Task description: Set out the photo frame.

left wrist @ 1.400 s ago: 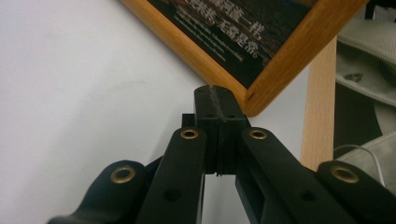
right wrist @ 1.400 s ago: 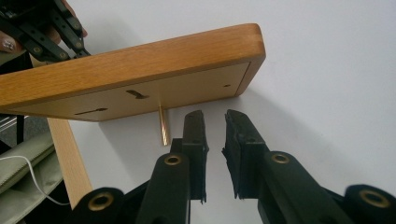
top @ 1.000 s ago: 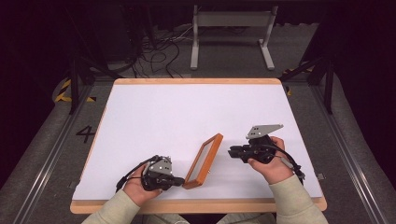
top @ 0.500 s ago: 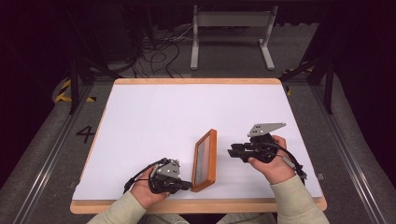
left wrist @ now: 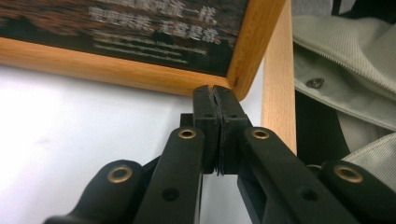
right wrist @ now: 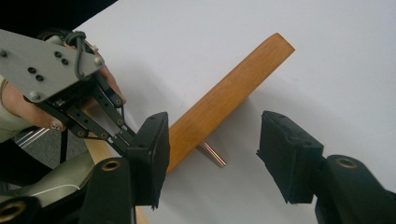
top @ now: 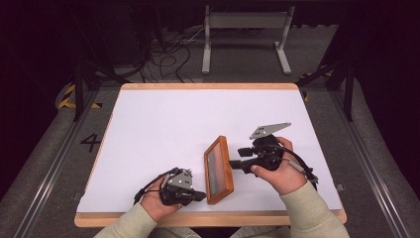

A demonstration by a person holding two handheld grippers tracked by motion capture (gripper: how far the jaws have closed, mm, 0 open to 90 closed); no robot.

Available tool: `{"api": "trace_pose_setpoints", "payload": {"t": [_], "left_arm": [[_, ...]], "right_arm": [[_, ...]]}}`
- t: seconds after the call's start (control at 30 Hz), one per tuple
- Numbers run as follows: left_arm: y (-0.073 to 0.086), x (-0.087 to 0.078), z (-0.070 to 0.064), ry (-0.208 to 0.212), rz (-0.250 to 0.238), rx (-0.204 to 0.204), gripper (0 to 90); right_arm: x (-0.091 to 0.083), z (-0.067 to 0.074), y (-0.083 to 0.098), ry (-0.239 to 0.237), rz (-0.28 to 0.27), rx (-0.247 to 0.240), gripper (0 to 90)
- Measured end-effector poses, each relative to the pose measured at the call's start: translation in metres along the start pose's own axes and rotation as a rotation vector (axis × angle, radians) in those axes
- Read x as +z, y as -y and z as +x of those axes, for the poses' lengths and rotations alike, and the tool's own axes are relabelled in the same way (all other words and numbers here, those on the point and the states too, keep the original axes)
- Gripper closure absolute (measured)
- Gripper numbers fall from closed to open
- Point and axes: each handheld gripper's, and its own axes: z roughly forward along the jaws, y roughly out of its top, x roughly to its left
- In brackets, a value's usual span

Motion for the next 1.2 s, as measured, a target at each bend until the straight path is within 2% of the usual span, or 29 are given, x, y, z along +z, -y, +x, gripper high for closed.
{"api": "trace_pose_setpoints", "payload": {"t": [0.1, 0.23, 0.33, 0.53, 0.6, 0.73, 0.87, 0.93, 1.07, 1.13, 1.2], "left_arm": [[0.002, -0.006, 0.003, -0.017, -0.021, -0.020, 86.2], [0.008, -0.018, 0.009, -0.061, -0.062, -0.057, 80.9], [0.010, -0.021, 0.011, -0.082, -0.073, -0.067, 78.7], [0.014, -0.028, 0.018, -0.133, -0.099, -0.100, 70.3], [0.015, -0.031, 0.019, -0.150, -0.105, -0.107, 69.3], [0.018, -0.035, 0.023, -0.201, -0.117, -0.119, 68.0], [0.024, -0.042, 0.028, -0.244, -0.134, -0.153, 67.8], [0.026, -0.044, 0.031, -0.254, -0.142, -0.165, 67.8], [0.029, -0.047, 0.034, -0.263, -0.149, -0.180, 67.9], [0.030, -0.048, 0.035, -0.267, -0.152, -0.187, 68.1], [0.031, -0.049, 0.036, -0.269, -0.155, -0.191, 68.2]], "right_arm": [[0.002, 0.002, -0.004, 0.004, 0.013, 0.008, 41.3], [0.011, 0.006, -0.011, 0.022, 0.062, 0.019, 37.4], [0.017, 0.007, -0.012, 0.022, 0.085, 0.026, 36.2], [0.037, 0.008, -0.013, 0.021, 0.135, 0.101, 34.2], [0.043, 0.008, -0.013, 0.027, 0.159, 0.120, 35.8], [0.051, 0.006, -0.012, 0.003, 0.190, 0.162, 37.8], [0.059, 0.008, -0.012, 0.001, 0.223, 0.189, 41.0], [0.064, 0.010, -0.012, 0.001, 0.244, 0.187, 42.6], [0.074, 0.014, -0.010, 0.031, 0.292, 0.169, 44.4], [0.076, 0.014, -0.010, 0.014, 0.301, 0.183, 47.1], [0.076, 0.015, -0.010, 0.020, 0.304, 0.192, 48.7]]}}
